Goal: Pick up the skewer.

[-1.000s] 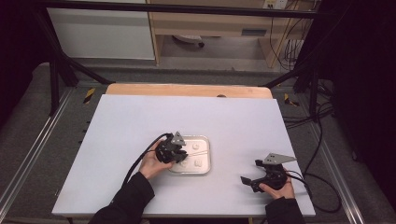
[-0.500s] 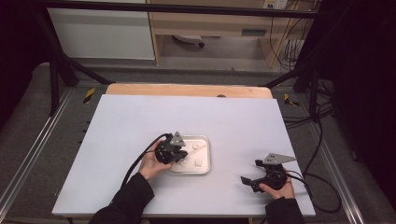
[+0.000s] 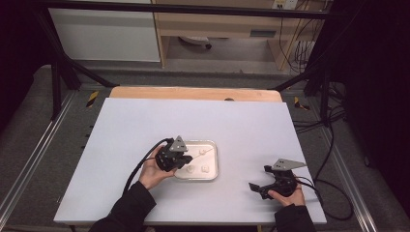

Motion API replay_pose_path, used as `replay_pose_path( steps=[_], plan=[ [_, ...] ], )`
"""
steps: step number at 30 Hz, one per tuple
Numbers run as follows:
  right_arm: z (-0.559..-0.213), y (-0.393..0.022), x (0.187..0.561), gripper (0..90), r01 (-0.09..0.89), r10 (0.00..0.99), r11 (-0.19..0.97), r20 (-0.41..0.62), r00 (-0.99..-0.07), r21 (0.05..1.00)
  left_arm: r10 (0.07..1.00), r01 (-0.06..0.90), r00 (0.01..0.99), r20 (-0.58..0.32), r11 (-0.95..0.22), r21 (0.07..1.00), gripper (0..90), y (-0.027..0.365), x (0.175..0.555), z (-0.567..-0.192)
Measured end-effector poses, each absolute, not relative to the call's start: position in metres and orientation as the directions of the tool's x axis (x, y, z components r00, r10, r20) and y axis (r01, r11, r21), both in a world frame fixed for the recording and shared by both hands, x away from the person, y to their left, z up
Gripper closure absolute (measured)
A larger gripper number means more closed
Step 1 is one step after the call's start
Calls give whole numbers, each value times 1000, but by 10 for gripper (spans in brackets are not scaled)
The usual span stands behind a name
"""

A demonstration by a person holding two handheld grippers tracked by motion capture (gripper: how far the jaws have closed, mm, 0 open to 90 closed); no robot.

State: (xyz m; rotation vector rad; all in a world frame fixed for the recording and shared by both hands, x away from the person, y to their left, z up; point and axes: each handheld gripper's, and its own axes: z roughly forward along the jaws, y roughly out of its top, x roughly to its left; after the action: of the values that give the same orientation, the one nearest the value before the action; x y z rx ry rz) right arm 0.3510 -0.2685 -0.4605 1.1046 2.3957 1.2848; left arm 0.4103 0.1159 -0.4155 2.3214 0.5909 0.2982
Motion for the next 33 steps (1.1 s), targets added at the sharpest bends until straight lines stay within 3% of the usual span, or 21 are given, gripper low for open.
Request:
replay_pose_path(
  steps=[12, 20, 33],
  plan=[
    [-451, -253, 351, 7, 476, 697, 400, 77, -713, 783, 504, 342, 863, 31, -628, 699, 886, 121, 399, -407],
    [-444, -237, 352, 9, 413, 680, 506, -55, -731, 758, 500, 342, 866, 28, -632, 695, 886, 118, 394, -402],
    [-429, -215, 349, 26, 307, 610, 639, -222, -761, 705, 447, 305, 894, 34, -662, 684, 886, 82, 389, -393]
  ],
)
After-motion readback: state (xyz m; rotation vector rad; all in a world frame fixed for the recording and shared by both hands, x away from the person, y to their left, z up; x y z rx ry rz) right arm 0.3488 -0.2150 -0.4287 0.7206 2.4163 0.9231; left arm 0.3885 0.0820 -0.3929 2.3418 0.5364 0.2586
